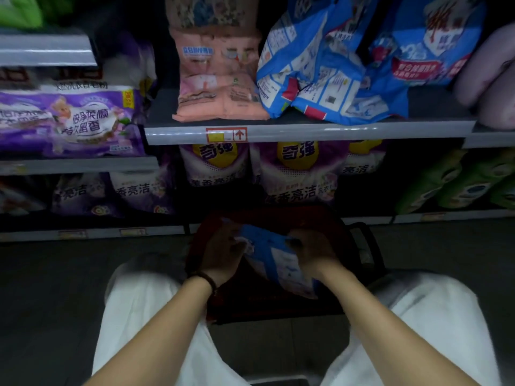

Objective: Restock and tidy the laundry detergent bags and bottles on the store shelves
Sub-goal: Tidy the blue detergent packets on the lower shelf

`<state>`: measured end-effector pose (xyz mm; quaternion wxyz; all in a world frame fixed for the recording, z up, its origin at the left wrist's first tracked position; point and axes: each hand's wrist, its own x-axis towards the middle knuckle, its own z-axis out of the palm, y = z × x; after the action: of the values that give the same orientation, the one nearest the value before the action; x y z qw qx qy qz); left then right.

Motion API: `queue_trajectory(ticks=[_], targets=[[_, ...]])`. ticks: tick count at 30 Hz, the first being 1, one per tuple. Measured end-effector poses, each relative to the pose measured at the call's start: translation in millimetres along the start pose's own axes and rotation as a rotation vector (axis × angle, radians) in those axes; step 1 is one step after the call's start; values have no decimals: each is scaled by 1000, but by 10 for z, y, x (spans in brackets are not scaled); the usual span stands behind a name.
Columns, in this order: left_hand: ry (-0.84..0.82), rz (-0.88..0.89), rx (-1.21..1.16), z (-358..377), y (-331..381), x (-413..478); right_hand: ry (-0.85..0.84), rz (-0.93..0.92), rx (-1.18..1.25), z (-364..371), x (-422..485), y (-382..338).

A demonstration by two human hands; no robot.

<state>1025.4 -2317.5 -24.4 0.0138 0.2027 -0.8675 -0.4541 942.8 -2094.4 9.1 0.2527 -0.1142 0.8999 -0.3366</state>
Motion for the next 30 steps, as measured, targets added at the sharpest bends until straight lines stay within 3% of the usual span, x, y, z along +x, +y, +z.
queue_trajectory(ticks=[4, 8, 12, 16, 19, 24, 30], targets=[[-124, -80, -22, -33, 161, -159, 80, -135, 36, -614, -245, -260], [-197, -160, -117, -84, 563, -398, 205, -264, 235, -1196, -558, -701], [-261, -120, -242, -55, 1199, -709, 346, -308, 371, -1645, -814, -1156], [-160, 99, -294, 141, 1582, -949, 416, -204, 749, -1959, -991, -1455], [-65, 154, -309, 228, 1810, -1052, 456, -160, 884, -2053, -1049, -1588], [290, 104, -395, 453, 2175, -1122, 603, -159, 988, -2108, -1094, -1809], [430, 98, -556, 593, 2600, -1005, 849, -300, 876, -2335, -1056, -1863]])
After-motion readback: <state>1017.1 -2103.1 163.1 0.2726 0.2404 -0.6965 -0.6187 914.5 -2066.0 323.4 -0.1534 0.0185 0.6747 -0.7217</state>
